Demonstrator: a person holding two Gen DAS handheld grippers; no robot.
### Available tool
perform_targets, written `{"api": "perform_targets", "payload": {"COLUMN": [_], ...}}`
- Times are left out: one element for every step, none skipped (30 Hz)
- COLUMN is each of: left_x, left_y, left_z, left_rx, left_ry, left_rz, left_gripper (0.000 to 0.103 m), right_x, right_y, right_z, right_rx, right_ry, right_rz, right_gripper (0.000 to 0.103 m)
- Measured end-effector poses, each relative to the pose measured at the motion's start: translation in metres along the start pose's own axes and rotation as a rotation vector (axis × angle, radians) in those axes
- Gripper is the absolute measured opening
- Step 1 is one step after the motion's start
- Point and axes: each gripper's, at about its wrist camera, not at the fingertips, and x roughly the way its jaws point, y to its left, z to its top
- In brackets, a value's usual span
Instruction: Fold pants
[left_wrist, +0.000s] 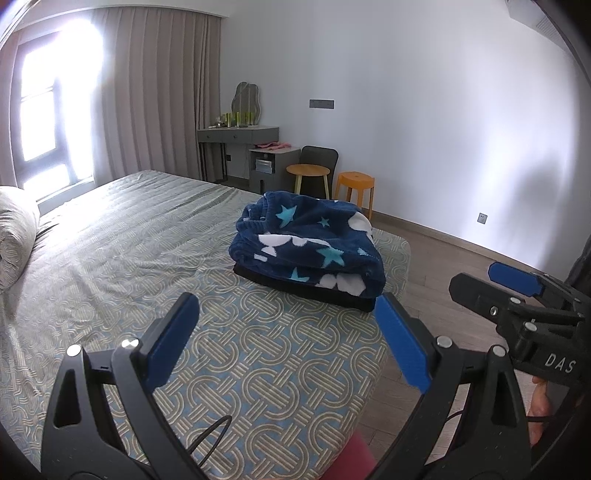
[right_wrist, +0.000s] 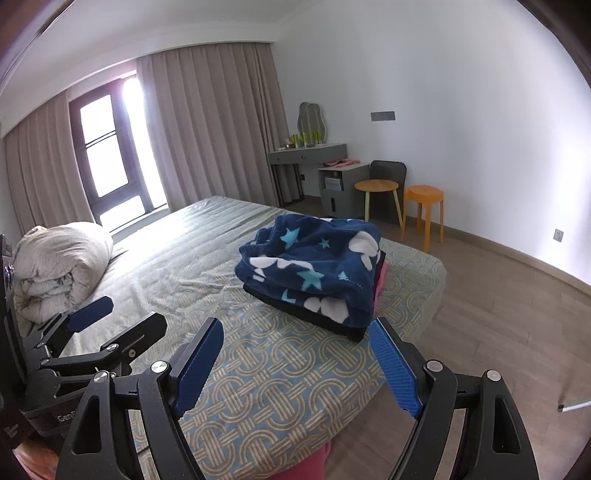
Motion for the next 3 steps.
{"api": "perform_targets", "payload": {"left_x": [-0.0003, -0.0005, -0.0008], "left_y": [-0.0001, 0.0001, 0.0002], "left_z": [0.0001, -0.0001, -0.0001], "left_rx": [-0.001, -0.001, 0.0], "left_ry": [0.001, 0.0, -0.001], "left_rz": [0.001, -0.001, -0.002], "left_gripper": [0.096, 0.096, 0.096], "right_x": [-0.0003, -0.0009, -0.0013], "right_y": [-0.0004, -0.0006, -0.0005], "right_z": [-0.0002, -0.0005, -0.0007], "right_rx": [0.001, 0.002, 0.003], "right_ry": [-0.001, -0.003, -0.003], "right_rz": [0.0, 0.0, 0.0], "right_gripper": [0.083, 0.083, 0.083]}}
